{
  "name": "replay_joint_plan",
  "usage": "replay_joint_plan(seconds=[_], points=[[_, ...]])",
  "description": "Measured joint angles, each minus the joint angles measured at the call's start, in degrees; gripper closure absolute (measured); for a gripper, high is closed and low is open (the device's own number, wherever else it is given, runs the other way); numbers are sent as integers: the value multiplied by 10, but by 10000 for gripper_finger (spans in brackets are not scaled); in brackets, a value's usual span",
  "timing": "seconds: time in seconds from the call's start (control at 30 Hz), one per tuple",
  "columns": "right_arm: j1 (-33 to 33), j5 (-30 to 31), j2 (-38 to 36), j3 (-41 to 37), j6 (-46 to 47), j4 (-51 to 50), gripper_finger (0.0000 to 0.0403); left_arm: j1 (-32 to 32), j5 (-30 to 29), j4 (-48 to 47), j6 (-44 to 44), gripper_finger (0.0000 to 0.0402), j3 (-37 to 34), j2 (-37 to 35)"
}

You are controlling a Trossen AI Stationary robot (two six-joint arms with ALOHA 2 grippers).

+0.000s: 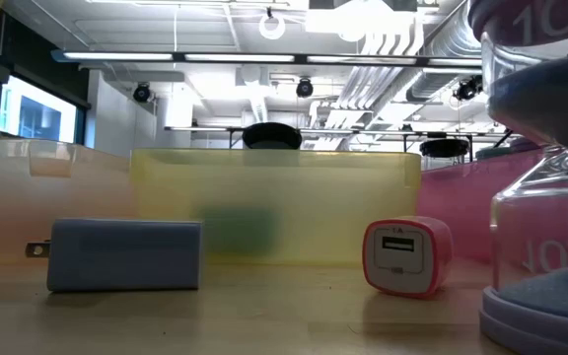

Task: Pick & Place Office items
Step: Put the white charger adaptor into the orange bin

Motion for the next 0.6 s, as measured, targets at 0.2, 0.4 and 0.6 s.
replay_joint_plan(seconds=[0.2, 0.4, 0.6], points=[[2, 0, 0, 0, -1, 11, 186, 5, -8, -81, -67, 68, -1, 52], [3, -5, 0, 0, -19, 37, 186, 4, -7, -183, -224, 75, -2, 62], [3, -6, 0, 0, -45, 66, 186, 13, 6, -313, -331, 76, -6, 78]])
